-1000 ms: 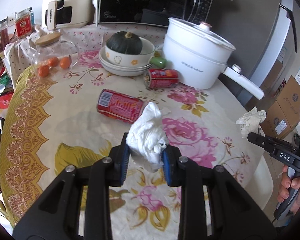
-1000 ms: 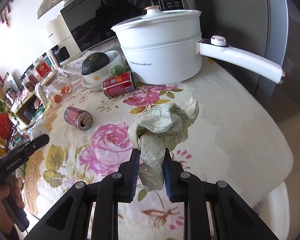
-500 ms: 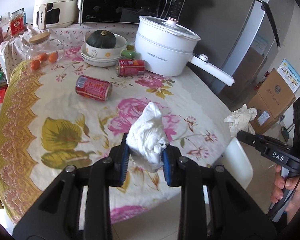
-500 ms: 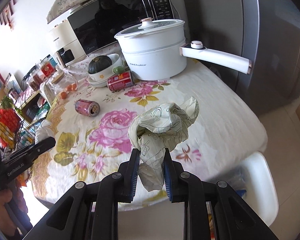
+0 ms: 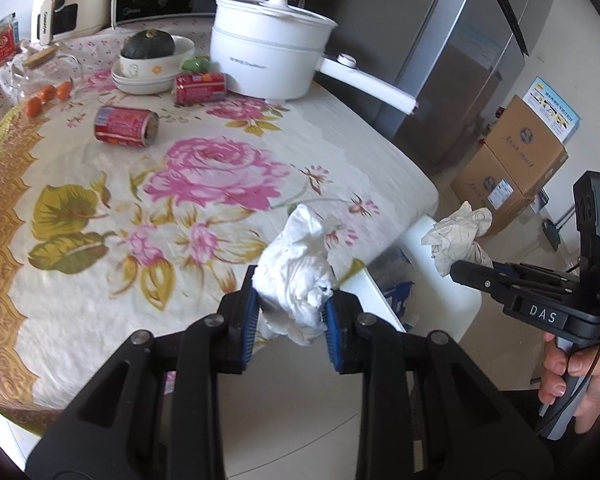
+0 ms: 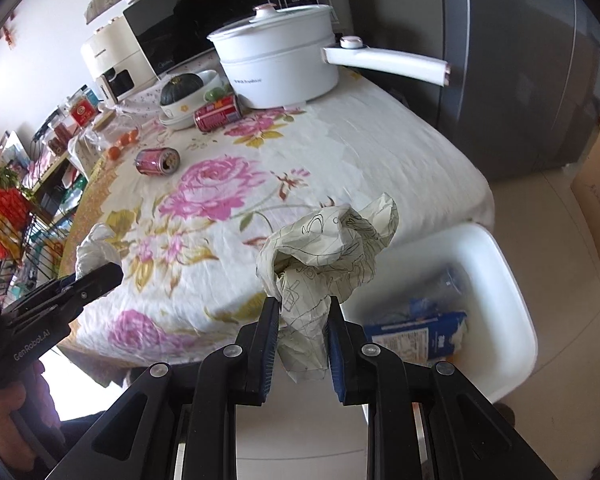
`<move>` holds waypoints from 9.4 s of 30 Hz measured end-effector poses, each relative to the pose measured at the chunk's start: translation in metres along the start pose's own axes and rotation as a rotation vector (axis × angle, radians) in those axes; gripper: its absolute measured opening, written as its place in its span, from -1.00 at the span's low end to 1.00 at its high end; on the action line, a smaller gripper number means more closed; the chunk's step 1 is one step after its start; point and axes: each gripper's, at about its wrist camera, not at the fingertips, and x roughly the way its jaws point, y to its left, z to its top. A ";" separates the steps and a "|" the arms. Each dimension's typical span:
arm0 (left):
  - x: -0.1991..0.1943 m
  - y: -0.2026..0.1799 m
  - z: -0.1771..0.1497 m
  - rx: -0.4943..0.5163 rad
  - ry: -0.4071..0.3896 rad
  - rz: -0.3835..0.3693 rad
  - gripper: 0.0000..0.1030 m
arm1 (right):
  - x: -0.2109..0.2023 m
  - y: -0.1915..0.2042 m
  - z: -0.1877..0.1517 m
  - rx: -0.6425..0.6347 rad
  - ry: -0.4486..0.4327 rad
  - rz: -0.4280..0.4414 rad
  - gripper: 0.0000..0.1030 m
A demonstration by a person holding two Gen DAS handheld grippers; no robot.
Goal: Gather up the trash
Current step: 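Carry the tissue and paper over the bin and open both tools, then move both open tools back over the red cans on the table, then grasp a red can with the left tool while the right tool grasps another red can, then carry both red cans over the white bin and open both tools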
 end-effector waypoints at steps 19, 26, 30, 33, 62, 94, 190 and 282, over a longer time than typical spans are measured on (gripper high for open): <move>0.073 -0.088 -0.006 0.089 0.106 -0.090 -0.39 | -0.003 -0.098 -0.032 0.167 0.086 -0.103 -0.49; 0.103 -0.115 -0.011 0.104 0.151 -0.113 -0.39 | -0.007 -0.128 -0.044 0.203 0.106 -0.137 -0.48; 0.117 -0.131 -0.016 0.120 0.165 -0.127 -0.39 | -0.008 -0.138 -0.047 0.210 0.111 -0.149 -0.48; 0.125 -0.140 -0.017 0.133 0.166 -0.138 -0.39 | -0.011 -0.144 -0.048 0.211 0.111 -0.159 -0.48; 0.115 -0.109 -0.009 0.085 0.142 0.041 0.65 | -0.001 -0.148 -0.040 0.228 0.115 -0.203 0.19; 0.045 0.038 0.023 -0.126 0.065 0.219 0.71 | 0.033 -0.041 0.027 0.096 0.056 -0.150 0.55; 0.100 0.258 0.129 -0.029 -0.108 0.111 0.73 | 0.297 0.171 0.264 -0.129 -0.179 0.033 0.77; 0.100 -0.132 -0.011 0.298 0.139 0.162 0.99 | -0.008 -0.161 -0.031 0.258 0.096 -0.188 0.79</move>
